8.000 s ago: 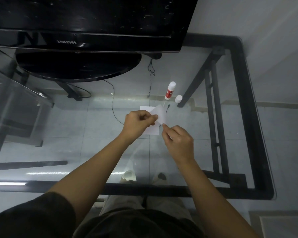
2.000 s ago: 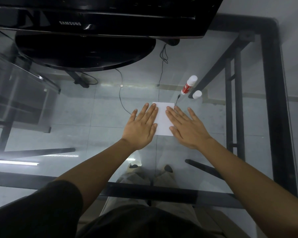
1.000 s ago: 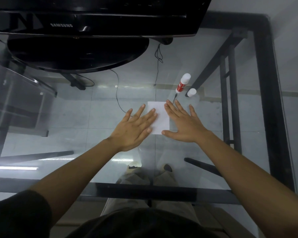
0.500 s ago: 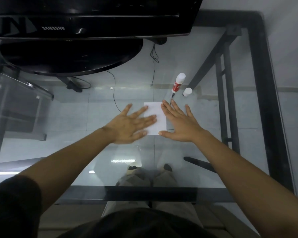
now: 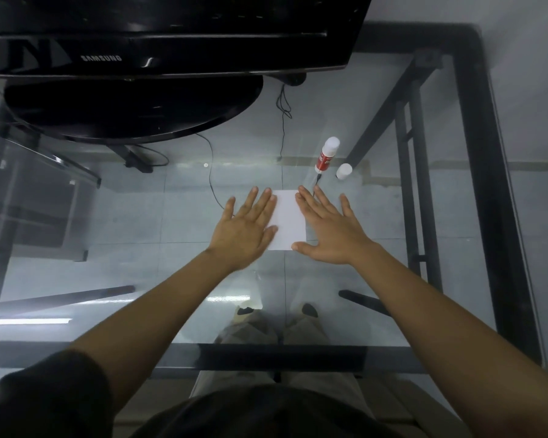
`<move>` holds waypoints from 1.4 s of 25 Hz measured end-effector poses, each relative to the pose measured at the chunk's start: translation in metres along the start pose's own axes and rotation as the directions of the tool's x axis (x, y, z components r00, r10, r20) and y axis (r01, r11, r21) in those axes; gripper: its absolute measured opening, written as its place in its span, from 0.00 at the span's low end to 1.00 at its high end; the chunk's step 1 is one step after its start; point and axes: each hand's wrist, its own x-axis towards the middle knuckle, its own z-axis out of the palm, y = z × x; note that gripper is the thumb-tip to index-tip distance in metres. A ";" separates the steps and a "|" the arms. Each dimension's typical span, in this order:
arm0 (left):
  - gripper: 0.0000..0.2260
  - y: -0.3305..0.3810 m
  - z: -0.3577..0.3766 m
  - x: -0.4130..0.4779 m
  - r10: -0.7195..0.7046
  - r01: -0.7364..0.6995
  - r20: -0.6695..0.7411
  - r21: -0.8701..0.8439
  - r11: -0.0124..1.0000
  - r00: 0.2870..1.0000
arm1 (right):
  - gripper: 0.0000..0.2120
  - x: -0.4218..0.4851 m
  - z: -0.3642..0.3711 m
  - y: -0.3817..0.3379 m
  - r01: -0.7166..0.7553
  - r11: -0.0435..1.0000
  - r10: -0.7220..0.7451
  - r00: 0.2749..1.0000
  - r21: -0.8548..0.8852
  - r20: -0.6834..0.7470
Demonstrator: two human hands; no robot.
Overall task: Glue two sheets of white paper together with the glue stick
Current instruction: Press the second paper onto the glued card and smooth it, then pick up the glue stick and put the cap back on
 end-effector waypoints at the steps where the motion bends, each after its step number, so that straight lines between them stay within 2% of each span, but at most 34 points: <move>1: 0.27 0.006 0.002 -0.002 -0.029 0.029 0.000 -0.020 0.999 1.000 | 0.44 0.000 0.002 -0.002 -0.011 1.000 0.011 1.000 -0.017 -0.011; 5: 0.26 0.020 0.001 0.000 -0.106 0.106 0.003 -0.109 0.988 0.994 | 0.43 -0.001 0.007 -0.008 -0.032 0.996 0.027 0.998 -0.078 -0.053; 8: 0.26 0.016 0.000 -0.006 -0.077 0.071 -0.020 -0.222 0.973 0.997 | 0.40 -0.008 0.011 -0.006 -0.046 0.999 0.046 0.992 0.001 -0.115; 12: 0.25 0.017 -0.016 0.011 -0.118 -0.017 -0.228 -0.516 0.857 0.966 | 0.32 -0.023 0.021 -0.002 -0.177 0.951 0.236 0.945 0.252 -0.227; 14: 0.24 0.026 -0.032 0.034 -0.191 -0.030 -0.284 -0.623 0.781 0.939 | 0.30 -0.031 0.028 0.003 -0.295 0.908 0.370 0.899 0.298 -0.236; 16: 0.23 0.033 -0.049 0.060 -0.221 -0.056 -0.335 -0.652 0.756 0.916 | 0.30 -0.035 0.032 0.006 -0.372 0.890 0.430 0.877 0.264 -0.216; 19: 0.23 0.041 -0.063 0.089 -0.174 -0.115 -0.357 -0.658 0.744 0.918 | 0.30 -0.035 0.034 0.008 -0.372 0.904 0.415 0.884 0.212 -0.215; 22: 0.17 0.045 -0.065 0.101 -0.123 -0.159 -0.369 -0.645 0.747 0.921 | 0.31 -0.034 0.034 0.009 -0.369 0.904 0.414 0.883 0.217 -0.221; 24: 0.15 0.046 -0.066 0.100 -0.115 -0.176 -0.366 -0.670 0.721 0.923 | 0.31 -0.035 0.033 0.009 -0.361 0.905 0.407 0.890 0.225 -0.206; 27: 0.13 0.048 -0.078 0.083 -0.143 -0.180 -0.326 -0.780 0.599 0.935 | 0.30 -0.038 0.023 0.011 -0.331 0.890 0.401 0.896 0.314 -0.191; 29: 0.14 0.047 -0.094 0.067 -0.172 -0.194 -0.309 -0.855 0.482 0.935 | 0.28 -0.039 0.001 0.009 -0.274 0.882 0.396 0.873 0.384 -0.286; 31: 0.13 0.043 -0.110 0.046 -0.220 -0.221 -0.324 -0.893 0.393 0.920 | 0.23 -0.039 -0.031 0.000 -0.173 0.856 0.404 0.812 0.488 -0.421; 33: 0.03 0.039 -0.129 0.026 -0.280 -0.262 -0.370 -0.896 0.358 0.886 | 0.16 -0.037 -0.071 -0.010 -0.040 0.793 0.425 0.751 0.608 -0.505; 35: 0.06 0.038 -0.152 0.008 -0.327 -0.307 -0.443 -0.868 0.390 0.835 | 0.14 -0.034 -0.111 -0.024 0.063 0.721 0.431 0.739 0.691 -0.517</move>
